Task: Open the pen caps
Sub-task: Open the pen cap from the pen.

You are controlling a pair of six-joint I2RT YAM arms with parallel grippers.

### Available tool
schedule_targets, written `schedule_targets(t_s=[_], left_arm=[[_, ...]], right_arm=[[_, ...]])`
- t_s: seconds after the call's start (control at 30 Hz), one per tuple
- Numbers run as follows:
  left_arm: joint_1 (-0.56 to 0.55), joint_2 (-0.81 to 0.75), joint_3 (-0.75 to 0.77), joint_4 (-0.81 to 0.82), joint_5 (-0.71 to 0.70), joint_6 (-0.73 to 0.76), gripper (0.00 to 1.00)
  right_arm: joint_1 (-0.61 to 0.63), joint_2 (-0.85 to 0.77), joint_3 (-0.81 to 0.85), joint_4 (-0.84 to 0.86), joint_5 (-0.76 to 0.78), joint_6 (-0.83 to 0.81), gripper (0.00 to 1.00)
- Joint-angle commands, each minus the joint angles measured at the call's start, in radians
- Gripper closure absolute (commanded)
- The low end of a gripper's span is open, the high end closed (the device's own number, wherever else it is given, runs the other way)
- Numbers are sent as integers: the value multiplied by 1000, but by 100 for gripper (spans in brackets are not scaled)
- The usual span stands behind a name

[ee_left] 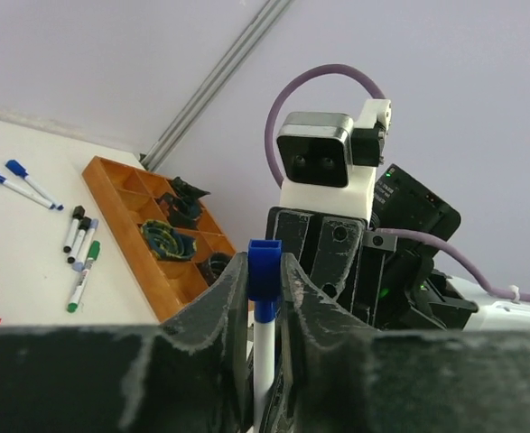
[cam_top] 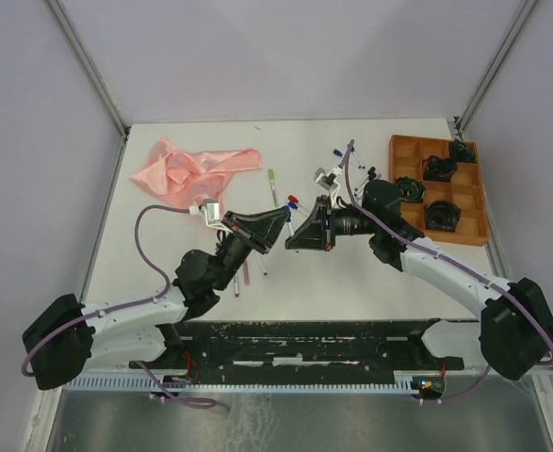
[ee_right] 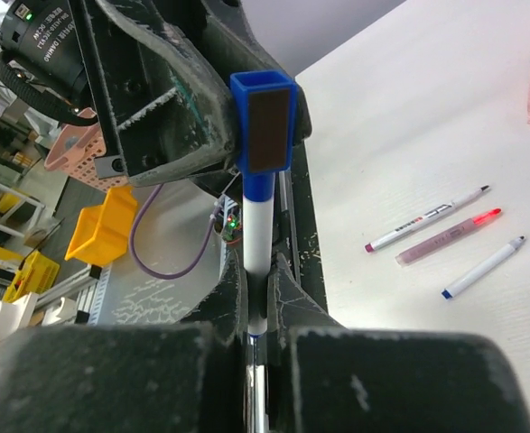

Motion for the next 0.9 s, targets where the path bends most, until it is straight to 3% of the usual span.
schedule_targets(t_s=[0.0, 0.07, 0.17, 0.27, 0.43, 0.57, 0.67, 0.87], left_arm=[[-3, -41, 18, -12, -39, 26, 58], [-2, -72, 18, -73, -46, 12, 41], [3, -128, 40, -235, -82, -24, 23], [39, -165, 76, -388, -33, -56, 18], [134, -155, 117, -423, 237, -117, 16], [156, -99, 175, -444, 356, -128, 17], [158, -70, 195, -447, 391, -136, 23], [168, -55, 201, -443, 405, -151, 47]], right_arm=[[5, -2, 93, -120, -1, -106, 100], [3, -2, 112, -173, -5, -143, 100], [3, 0, 129, -218, -20, -178, 100], [2, 8, 147, -265, -47, -213, 100], [3, 32, 187, -358, -101, -275, 100], [1, 36, 199, -392, -109, -304, 100], [-1, 37, 202, -401, -109, -309, 100], [-6, 44, 207, -417, -112, -318, 100]])
